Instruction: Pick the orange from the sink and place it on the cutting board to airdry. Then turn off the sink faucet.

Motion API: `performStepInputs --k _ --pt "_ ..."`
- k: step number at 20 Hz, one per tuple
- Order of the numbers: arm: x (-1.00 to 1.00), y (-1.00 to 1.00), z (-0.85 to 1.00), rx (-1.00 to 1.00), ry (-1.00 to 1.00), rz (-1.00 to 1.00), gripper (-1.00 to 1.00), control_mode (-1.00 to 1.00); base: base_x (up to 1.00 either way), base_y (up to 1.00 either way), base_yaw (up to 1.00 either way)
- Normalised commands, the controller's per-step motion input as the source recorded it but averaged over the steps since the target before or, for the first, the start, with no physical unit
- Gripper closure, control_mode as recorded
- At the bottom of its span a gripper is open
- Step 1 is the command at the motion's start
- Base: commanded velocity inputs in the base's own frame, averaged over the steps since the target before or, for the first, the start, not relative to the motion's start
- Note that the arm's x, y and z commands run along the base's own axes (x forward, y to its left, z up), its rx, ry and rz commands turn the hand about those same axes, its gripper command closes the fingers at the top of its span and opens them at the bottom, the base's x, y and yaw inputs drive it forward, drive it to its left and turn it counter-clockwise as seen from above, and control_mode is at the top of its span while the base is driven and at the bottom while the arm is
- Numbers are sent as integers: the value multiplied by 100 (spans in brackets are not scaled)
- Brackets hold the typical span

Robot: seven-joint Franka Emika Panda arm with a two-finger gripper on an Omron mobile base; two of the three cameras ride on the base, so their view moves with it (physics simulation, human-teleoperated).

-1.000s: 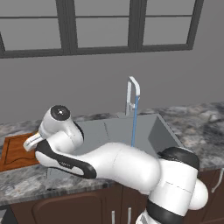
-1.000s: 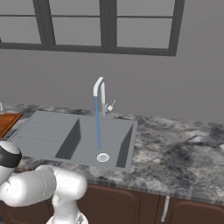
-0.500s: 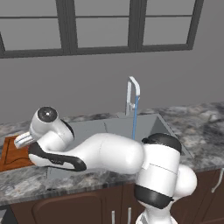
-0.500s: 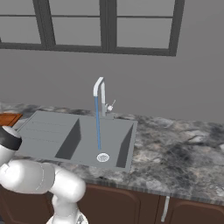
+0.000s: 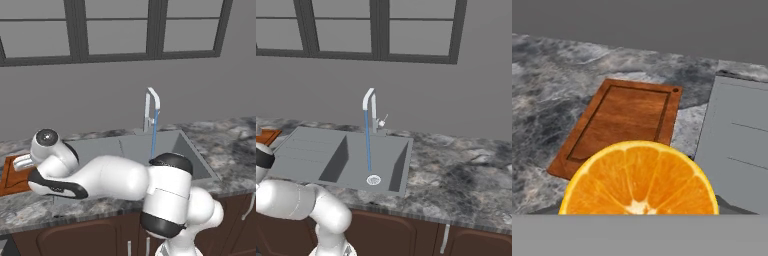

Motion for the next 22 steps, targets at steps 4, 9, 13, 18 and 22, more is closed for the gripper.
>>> performStepInputs --k 4,9,13,18,22 --pt "19 3 -50 7 15 -5 100 -100 0 0 0" --pt "21 21 -36 0 6 -5 100 -100 0 0 0" --pt "22 27 -13 0 1 -6 100 -100 0 0 0" --pt "21 17 -18 0 4 -5 100 -100 0 0 0" --pt "20 15 -25 0 5 -6 100 -100 0 0 0"
